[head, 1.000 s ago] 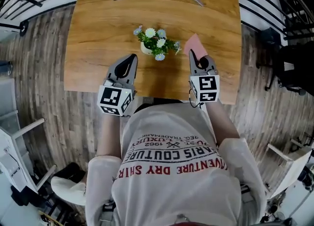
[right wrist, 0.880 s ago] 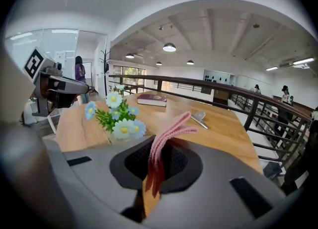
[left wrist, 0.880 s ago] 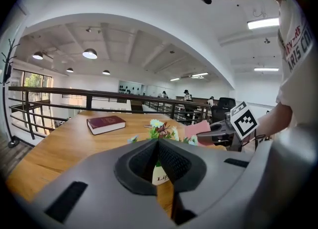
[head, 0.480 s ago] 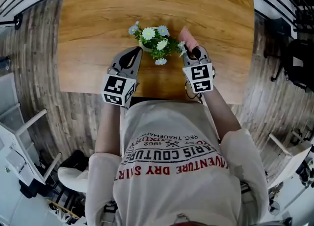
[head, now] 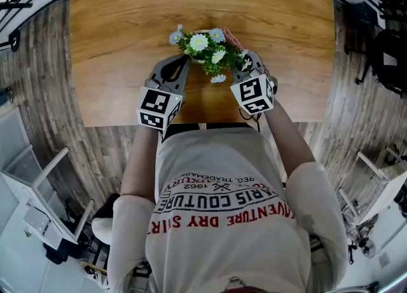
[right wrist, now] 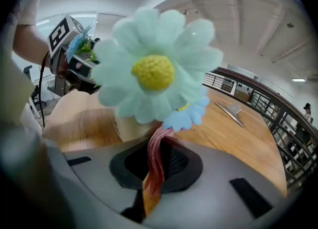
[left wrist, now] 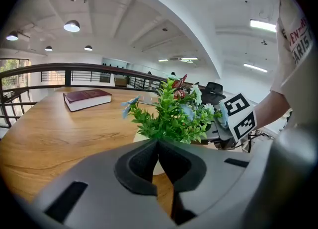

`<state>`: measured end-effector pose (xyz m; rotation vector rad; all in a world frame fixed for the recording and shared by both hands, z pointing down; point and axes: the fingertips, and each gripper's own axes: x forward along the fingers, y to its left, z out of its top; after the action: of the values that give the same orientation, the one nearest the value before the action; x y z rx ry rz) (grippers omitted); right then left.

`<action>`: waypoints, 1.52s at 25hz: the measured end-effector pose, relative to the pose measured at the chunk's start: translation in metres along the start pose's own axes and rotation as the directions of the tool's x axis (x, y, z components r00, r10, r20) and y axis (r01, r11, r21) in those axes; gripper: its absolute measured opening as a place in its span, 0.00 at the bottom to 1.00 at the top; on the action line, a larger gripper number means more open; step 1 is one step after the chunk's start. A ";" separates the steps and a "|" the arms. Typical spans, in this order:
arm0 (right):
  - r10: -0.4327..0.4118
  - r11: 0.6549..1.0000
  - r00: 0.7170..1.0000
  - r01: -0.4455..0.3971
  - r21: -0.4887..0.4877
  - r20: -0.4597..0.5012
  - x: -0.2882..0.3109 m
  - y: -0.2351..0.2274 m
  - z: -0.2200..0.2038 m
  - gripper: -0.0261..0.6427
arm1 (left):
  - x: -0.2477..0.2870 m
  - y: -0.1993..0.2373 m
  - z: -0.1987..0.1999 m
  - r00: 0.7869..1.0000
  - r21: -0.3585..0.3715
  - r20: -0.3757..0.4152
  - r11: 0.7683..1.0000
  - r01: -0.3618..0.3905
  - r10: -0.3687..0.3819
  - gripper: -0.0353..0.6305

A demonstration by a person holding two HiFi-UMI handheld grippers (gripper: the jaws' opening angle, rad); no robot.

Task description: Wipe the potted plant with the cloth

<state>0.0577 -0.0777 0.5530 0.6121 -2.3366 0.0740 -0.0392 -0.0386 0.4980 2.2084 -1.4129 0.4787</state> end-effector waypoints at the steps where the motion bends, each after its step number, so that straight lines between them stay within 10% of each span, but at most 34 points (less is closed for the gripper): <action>1: -0.009 1.000 1.000 0.009 -0.013 -0.007 0.000 0.001 -0.001 0.09 | 0.000 0.000 0.000 1.000 0.002 0.000 1.000 0.014 -0.014 0.08; 19: -0.065 0.998 0.991 0.067 0.012 -0.119 -0.010 0.044 -0.008 0.09 | 0.000 -0.002 0.005 0.980 0.012 0.001 0.980 0.201 -0.201 0.08; 38: -0.033 0.987 0.998 0.040 0.155 -0.050 0.021 0.111 0.056 0.09 | -0.001 -0.001 0.006 0.899 0.077 -0.022 0.896 0.437 -0.436 0.08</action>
<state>-0.0405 0.0002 0.5381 0.7220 -2.2879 0.2544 -0.0383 -0.0414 0.4922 2.4898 -0.8595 0.3818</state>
